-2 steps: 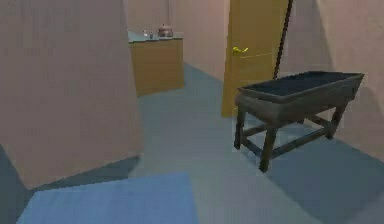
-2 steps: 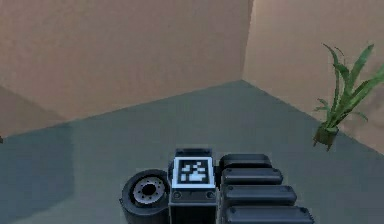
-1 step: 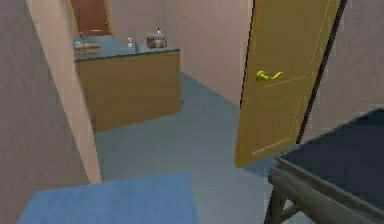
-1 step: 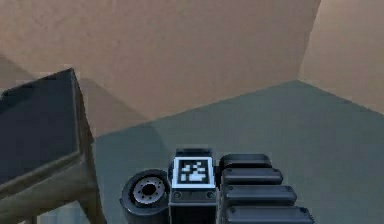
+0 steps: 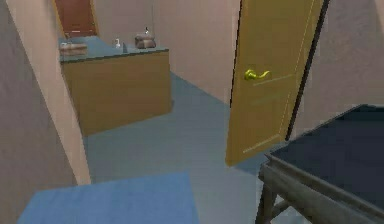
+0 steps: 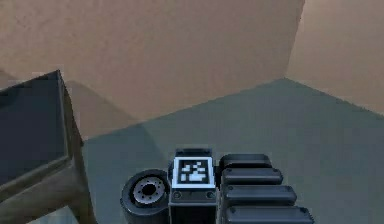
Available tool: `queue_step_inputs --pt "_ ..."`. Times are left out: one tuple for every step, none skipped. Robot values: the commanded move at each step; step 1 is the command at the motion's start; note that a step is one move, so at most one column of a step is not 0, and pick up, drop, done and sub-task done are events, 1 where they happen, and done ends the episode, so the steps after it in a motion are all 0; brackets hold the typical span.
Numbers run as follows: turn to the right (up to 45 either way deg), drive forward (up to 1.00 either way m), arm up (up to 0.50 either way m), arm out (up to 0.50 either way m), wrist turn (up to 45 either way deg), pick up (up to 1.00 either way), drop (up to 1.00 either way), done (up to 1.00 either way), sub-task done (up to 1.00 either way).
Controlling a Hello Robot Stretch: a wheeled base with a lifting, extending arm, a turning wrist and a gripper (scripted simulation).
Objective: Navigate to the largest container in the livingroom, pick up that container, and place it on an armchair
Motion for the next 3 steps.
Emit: queue_step_inputs --pt "0.0 0.75 0.0 0.0 0.0 0.0 0.0 0.0 0.0" --pt "6.0 0.0 0.0 0.0 0.0 0.0 0.0 0.0 0.0" --pt "0.0 0.75 0.0 0.0 0.0 0.0 0.0 0.0 0.0"
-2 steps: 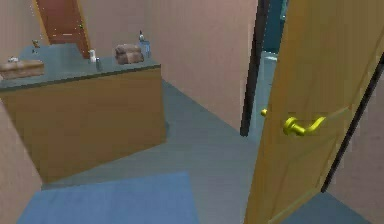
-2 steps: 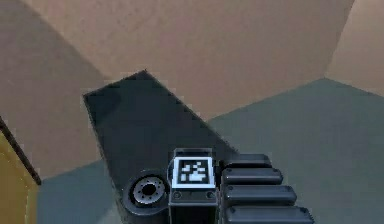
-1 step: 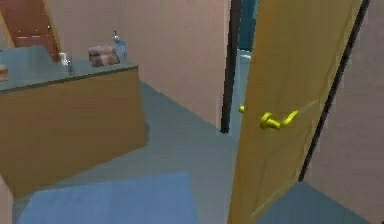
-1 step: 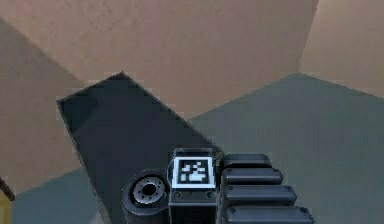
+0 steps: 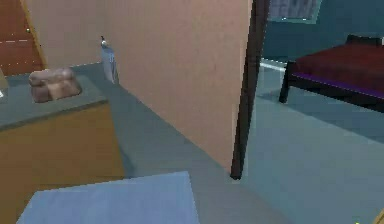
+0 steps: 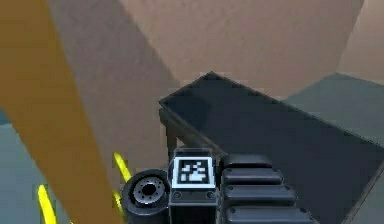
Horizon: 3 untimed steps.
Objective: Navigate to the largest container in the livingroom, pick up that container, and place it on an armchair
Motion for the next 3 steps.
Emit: queue_step_inputs --pt "-12.0 0.0 0.0 0.0 0.0 0.0 0.0 0.0 0.0" --pt "0.0 0.45 0.0 0.0 0.0 0.0 0.0 0.0 0.0" --pt "45.0 0.0 0.0 0.0 0.0 0.0 0.0 0.0 0.0"
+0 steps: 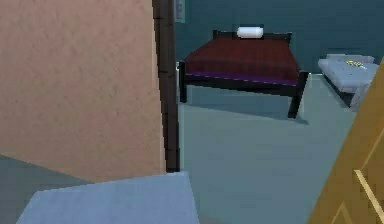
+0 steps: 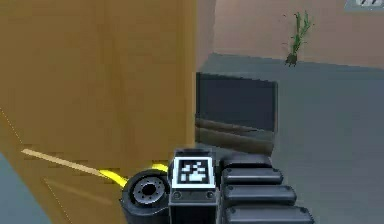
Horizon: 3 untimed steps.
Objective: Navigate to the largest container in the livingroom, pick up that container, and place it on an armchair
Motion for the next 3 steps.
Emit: queue_step_inputs --pt "15.0 0.0 0.0 0.0 0.0 0.0 0.0 0.0 0.0" --pt "0.0 0.45 0.0 0.0 0.0 0.0 0.0 0.0 0.0" --pt "21.0 0.0 0.0 0.0 0.0 0.0 0.0 0.0 0.0"
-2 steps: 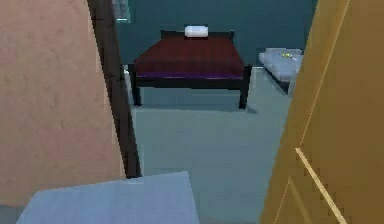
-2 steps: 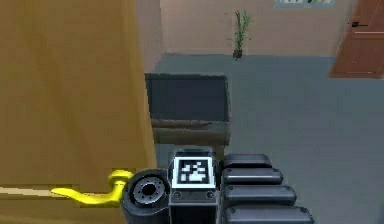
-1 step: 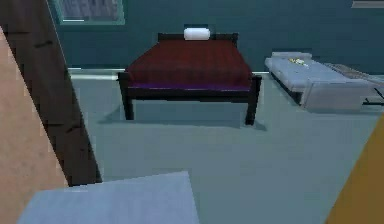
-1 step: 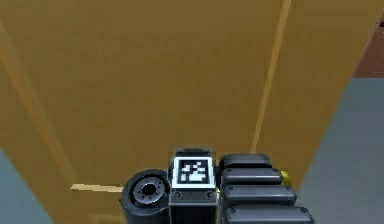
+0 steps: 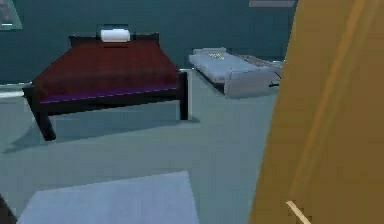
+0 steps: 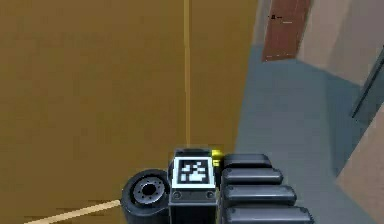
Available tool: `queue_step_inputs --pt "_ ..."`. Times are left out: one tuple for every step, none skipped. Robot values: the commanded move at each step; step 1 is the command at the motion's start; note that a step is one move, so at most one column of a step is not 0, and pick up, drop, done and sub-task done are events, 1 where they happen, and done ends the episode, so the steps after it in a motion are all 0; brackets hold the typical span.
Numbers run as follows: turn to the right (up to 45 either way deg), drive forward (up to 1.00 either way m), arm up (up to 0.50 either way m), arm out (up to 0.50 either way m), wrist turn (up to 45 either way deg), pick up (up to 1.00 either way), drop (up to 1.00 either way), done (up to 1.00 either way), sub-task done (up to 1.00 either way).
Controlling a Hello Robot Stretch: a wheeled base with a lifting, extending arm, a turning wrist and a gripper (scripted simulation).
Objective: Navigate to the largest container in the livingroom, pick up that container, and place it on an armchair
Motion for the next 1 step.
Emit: queue_step_inputs --pt "0.0 0.95 0.0 0.0 0.0 0.0 0.0 0.0 0.0"
